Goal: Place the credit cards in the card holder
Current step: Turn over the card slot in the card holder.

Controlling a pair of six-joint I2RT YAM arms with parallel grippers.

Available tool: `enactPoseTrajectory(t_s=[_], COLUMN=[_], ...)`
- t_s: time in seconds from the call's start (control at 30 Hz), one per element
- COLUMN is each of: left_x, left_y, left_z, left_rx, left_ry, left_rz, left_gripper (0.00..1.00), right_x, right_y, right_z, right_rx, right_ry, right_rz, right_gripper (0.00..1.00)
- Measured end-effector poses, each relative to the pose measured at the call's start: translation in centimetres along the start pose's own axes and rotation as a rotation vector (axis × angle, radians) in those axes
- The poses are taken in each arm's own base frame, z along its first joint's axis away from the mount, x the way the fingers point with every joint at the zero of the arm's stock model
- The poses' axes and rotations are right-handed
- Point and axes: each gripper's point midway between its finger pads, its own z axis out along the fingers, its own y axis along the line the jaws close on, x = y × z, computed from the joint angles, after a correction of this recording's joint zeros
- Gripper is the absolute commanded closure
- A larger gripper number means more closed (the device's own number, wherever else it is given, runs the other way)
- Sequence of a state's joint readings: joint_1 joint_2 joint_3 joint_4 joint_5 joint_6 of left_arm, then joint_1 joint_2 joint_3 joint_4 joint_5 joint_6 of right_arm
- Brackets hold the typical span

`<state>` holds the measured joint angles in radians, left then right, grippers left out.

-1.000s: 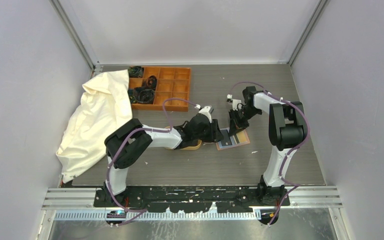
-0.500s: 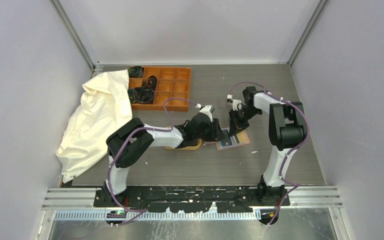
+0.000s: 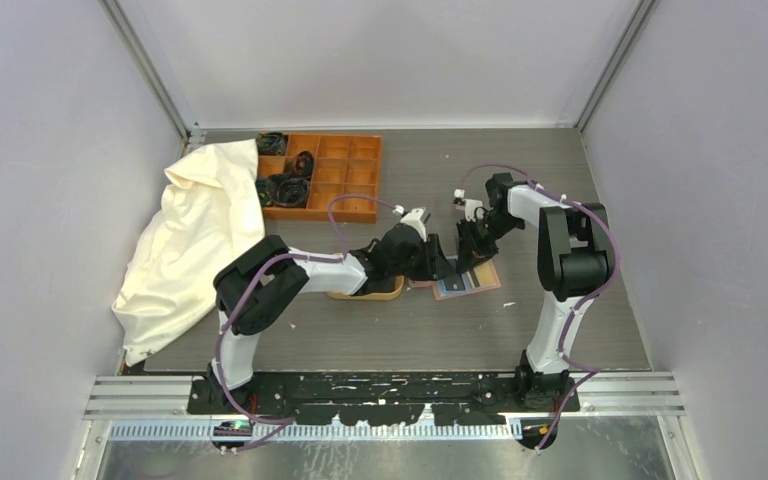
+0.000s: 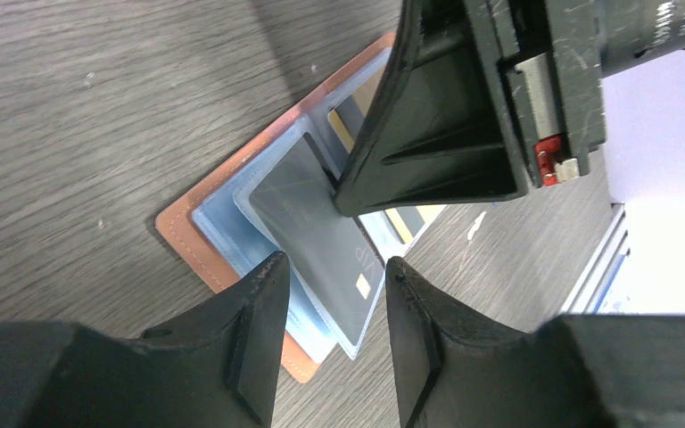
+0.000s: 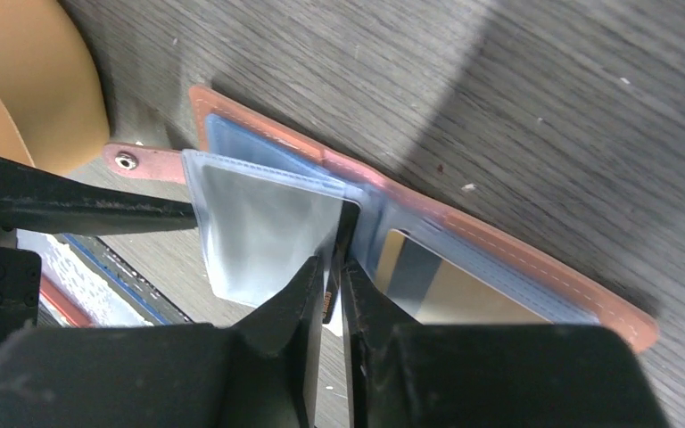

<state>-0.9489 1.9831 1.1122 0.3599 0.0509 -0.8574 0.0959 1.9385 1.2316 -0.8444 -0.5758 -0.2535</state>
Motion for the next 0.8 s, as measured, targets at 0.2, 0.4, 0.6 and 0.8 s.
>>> enactPoseTrajectory(t_s=[0.2,0.4,0.6,0.8], left_x=[-0.4,-0.1,0.0,-0.8], left_y=[-1.2,-1.2,-1.3,-2.2], left_z=[0.3,1.0,1.9,2.2], left_rx=[0.061,0.088,0.095,0.114], left_ry=[-0.017,-0.016,-0.011,-0.025], left_rz=[0.0,-0.003,-0.018,-0.018], left_gripper=[0.55,0.55,0.55,0.54], right_x=[0.0,-0.2,-1.2,-1.8], right_y=[0.5,0.8,1.5,1.2], right_z=[-0.1,-1.1,-3.3,-5.2], right_rx=[-0.033,-0.053,-0.042,-0.008], right_ry=[-0.006,-0.032,-0.107,-0.169], right_rz=[0.004,0.01,-0.021,-0.028], right_gripper=[0.8,0.76,0.75,0.75])
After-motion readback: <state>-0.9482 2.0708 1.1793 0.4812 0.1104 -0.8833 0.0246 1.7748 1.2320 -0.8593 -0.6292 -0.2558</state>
